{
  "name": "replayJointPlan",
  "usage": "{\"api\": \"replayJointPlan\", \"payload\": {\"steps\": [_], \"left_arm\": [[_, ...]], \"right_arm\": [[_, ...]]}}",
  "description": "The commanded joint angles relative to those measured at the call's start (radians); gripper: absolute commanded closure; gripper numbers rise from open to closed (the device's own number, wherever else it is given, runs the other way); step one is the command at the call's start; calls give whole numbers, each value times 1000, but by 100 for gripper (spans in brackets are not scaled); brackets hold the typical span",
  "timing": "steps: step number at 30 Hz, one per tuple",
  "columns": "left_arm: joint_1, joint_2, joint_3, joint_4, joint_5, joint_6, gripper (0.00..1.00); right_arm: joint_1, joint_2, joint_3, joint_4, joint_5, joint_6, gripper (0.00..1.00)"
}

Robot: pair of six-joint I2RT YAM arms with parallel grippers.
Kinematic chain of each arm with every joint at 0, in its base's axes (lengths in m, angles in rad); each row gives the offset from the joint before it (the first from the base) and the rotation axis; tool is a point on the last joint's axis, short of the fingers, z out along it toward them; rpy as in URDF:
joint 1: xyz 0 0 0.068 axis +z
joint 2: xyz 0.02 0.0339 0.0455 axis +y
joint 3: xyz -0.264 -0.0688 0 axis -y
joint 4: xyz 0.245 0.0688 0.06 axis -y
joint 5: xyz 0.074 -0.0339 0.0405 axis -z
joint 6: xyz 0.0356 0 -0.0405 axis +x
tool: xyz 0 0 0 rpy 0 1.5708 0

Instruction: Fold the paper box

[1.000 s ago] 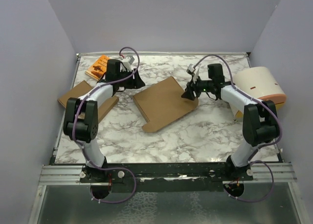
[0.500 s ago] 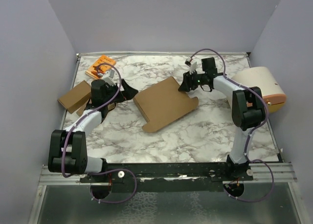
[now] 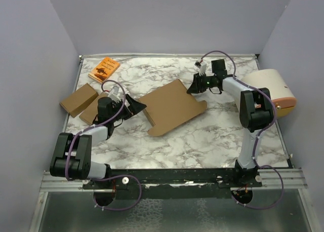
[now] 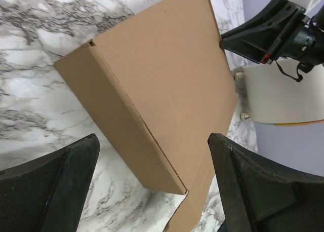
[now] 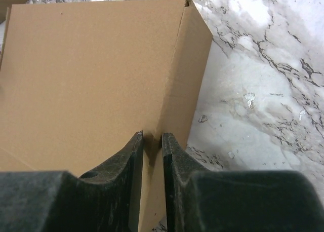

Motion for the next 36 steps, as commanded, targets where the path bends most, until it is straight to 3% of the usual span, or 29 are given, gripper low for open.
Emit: {"api": "replayJointPlan", "payload": {"steps": [1, 11, 20, 26, 31, 32, 33, 34, 36], "left_arm": [[-54, 46, -23, 161, 12, -85, 7], [-109, 92, -51, 232, -84, -124, 6], [-109, 50, -28, 129, -117, -39, 7], [-108, -57, -34, 22, -191, 53, 7], [-109, -173, -35, -37, -251, 136, 7], [-108, -198, -38, -34, -259, 150, 7], [-107, -220, -47, -19, -262, 155, 5], [-105, -238, -55, -7, -268, 149, 1], [-98, -263, -73, 16, -271, 111, 1]], "right_arm": [[-14, 63, -1, -29, 12, 7, 81], [-23, 84, 4, -33, 13, 6, 83], [-23, 56, 94, -95, -105, -75, 58], [-23, 56, 230, -153, -123, -176, 50], [-23, 7, 298, -102, -116, -237, 42], [-23, -5, 295, -70, -125, -235, 37], [-23, -16, 288, -36, -154, -238, 24], [-23, -22, 279, 0, -186, -230, 3], [-23, -8, 290, 24, -252, -189, 1]]}}
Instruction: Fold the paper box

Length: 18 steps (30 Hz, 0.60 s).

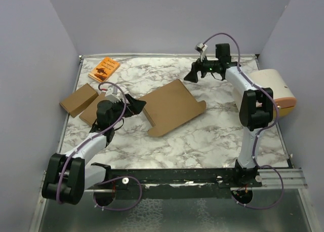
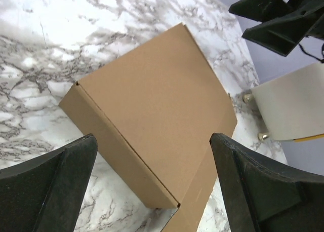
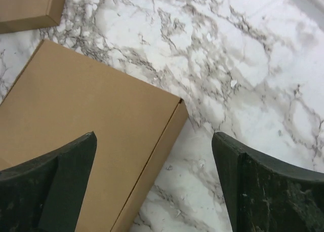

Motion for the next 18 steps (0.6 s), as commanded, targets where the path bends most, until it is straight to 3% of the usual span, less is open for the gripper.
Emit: {"api": "replayJointPlan", "payload": {"steps": [1, 5, 18], "left_arm": [[11, -68, -40, 49, -47, -7, 1], [18, -52, -79, 108, 14, -54, 1], [17, 23, -98, 132, 52, -81, 3]], "right_arm": [[-4, -8, 57, 67, -177, 5, 1], [-3, 158, 226, -80, -188, 80, 1], [9, 338, 314, -147, -98, 220, 23]]}}
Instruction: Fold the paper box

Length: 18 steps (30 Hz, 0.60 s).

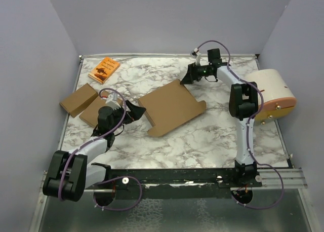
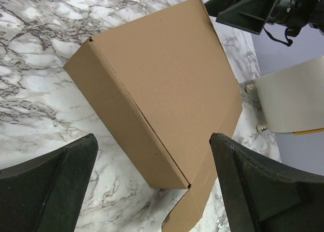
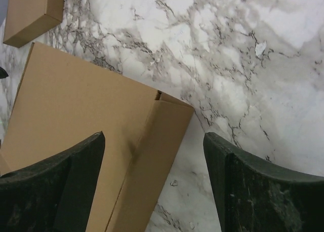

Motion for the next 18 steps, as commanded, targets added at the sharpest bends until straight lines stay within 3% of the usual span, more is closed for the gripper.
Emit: {"api": "replayJointPlan", "payload": {"steps": [1, 5, 13, 18], "left_arm": [[6, 42, 17, 51, 47, -20, 3], [6, 78, 21, 65, 57, -33, 4], [5, 159, 31, 117, 68, -80, 3], [1, 198, 21, 165, 68, -116, 1]], "right_arm": [[8, 45, 61, -44, 19, 72, 25], [8, 73, 64, -45, 28, 115, 34], [8, 86, 36, -51, 36, 140, 68], [-4, 86, 10, -40, 42, 166, 79]]}}
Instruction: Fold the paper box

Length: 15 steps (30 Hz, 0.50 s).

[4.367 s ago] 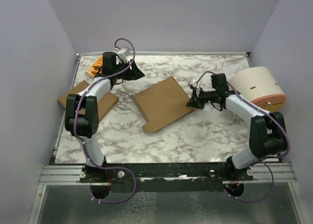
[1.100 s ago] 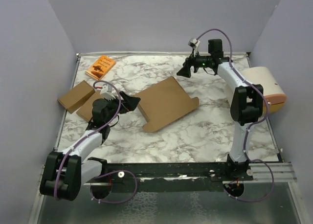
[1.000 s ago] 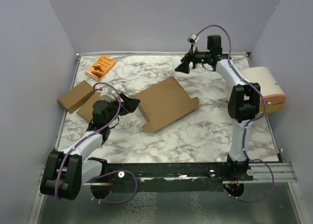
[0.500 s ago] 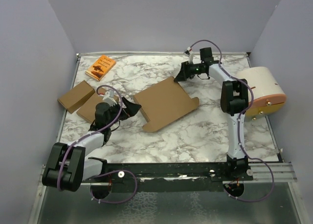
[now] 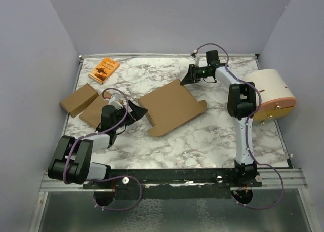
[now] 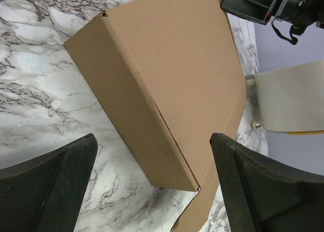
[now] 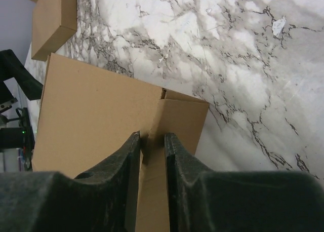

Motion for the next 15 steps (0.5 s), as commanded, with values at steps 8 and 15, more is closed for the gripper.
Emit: {"api": "replayJointPlan", "payload": {"steps": [8, 15], "left_arm": [[-30, 73, 2, 136, -22, -95, 1], [-69, 145, 7, 214, -71, -133, 1]], "right_arm": [[-55, 33, -65, 32, 12, 57, 81], [-73, 52, -71, 33, 0, 67, 81]]}}
